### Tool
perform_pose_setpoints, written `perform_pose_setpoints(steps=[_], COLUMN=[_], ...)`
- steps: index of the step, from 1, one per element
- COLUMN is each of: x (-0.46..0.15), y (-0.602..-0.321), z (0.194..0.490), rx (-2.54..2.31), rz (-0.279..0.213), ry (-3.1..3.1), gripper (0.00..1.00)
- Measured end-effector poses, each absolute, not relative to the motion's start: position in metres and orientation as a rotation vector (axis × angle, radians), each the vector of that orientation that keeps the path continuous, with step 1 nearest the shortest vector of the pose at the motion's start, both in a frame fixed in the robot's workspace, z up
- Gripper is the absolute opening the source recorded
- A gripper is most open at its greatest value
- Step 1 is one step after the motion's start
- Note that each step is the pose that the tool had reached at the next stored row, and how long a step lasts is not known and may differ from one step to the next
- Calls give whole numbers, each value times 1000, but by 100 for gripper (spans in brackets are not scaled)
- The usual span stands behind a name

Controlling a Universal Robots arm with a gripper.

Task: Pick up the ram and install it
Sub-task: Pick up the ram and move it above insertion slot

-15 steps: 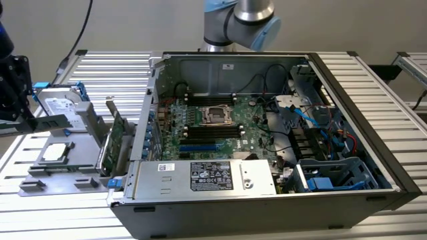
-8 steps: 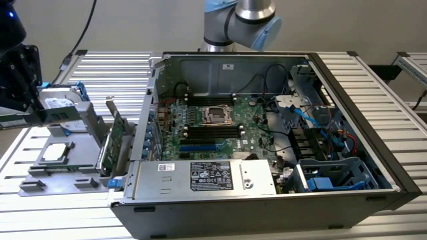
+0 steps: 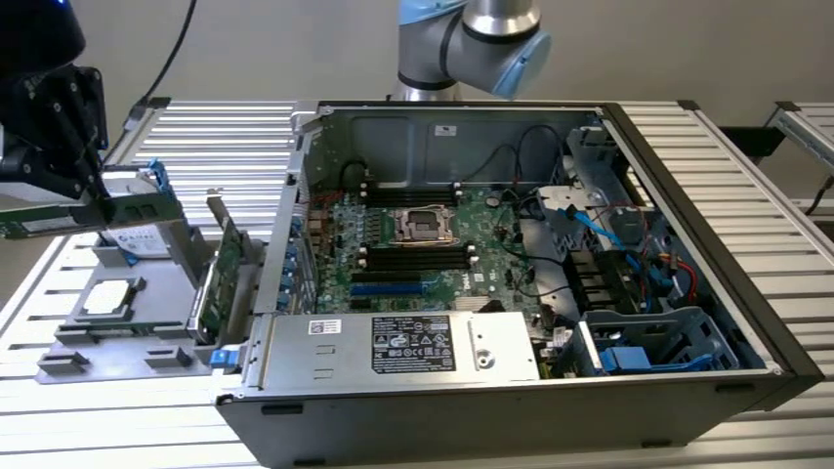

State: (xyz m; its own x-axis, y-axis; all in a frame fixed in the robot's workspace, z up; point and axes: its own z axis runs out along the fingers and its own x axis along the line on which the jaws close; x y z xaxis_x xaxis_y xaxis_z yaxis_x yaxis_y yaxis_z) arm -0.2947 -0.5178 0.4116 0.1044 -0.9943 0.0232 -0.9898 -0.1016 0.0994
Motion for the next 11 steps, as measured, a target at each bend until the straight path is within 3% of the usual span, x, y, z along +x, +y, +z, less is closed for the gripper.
perform_pose_setpoints(steps=[11], x=[-261], y=[-515], z=[428], rx=[2252], rz=[-106], ry=[-2030], gripper=[14])
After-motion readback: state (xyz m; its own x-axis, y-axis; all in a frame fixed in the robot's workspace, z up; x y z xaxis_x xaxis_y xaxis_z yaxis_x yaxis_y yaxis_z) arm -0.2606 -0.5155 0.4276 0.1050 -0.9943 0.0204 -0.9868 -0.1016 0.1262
